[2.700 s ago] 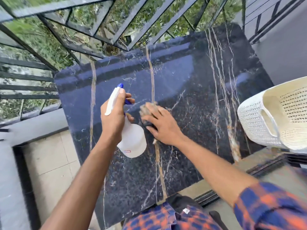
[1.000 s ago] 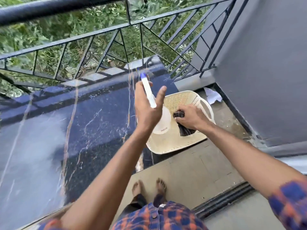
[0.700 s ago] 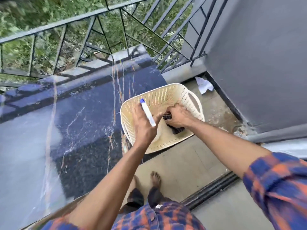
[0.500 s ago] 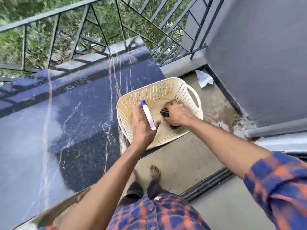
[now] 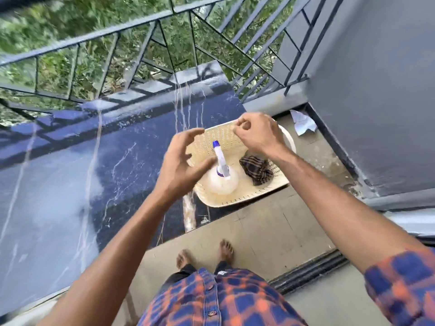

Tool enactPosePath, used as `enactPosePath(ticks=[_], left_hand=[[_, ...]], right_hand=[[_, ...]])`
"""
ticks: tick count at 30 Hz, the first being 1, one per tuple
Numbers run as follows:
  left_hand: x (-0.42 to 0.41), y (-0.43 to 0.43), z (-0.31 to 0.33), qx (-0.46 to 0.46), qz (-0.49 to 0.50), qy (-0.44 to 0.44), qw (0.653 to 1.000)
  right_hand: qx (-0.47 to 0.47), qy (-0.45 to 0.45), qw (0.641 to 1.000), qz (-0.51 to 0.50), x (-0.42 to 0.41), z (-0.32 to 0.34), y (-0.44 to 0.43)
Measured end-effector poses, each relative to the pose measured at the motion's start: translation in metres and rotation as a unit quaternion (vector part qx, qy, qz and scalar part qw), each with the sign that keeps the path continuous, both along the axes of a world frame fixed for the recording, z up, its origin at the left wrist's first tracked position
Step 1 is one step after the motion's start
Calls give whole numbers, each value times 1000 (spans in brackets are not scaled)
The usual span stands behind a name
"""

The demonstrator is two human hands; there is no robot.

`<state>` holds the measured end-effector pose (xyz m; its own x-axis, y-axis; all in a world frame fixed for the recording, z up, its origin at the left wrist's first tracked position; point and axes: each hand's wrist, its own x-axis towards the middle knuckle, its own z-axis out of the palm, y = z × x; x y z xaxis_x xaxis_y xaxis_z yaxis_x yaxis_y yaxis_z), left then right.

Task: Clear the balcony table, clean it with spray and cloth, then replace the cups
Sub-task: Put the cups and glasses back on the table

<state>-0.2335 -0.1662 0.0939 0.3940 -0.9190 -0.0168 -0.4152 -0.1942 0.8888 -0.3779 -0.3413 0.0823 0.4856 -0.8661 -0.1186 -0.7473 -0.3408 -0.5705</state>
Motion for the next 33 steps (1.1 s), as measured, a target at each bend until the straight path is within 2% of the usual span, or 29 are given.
enactPosePath(ticks=[3,7,13,19,23,26,27,29,33], left_hand=[[47,24,17,-44,65,-25,997],[111,91,29,-63,177,-53,981],[165,258,15,-38,369,-54,927],[164,452,-34,17,546,-16,837],[148,560,-94,61,676,35,734],[130,624,-152,100,754,118,639],[123,639,-172,118,766,158,612],[107,657,-205,167,768,214,580],[92,675,-245,237,754,239,564]], right_hand=[[-15,-43,997,61,48,40,8],[-45,-46,977,204,139,75,50],[-54,-18,895,443,263,72,195],[-37,37,771,635,346,12,393],[-6,96,680,727,370,-32,514],[14,141,625,768,384,-72,592],[17,154,612,776,388,-86,614],[25,176,600,780,396,-115,648],[15,243,589,771,415,-167,702]])
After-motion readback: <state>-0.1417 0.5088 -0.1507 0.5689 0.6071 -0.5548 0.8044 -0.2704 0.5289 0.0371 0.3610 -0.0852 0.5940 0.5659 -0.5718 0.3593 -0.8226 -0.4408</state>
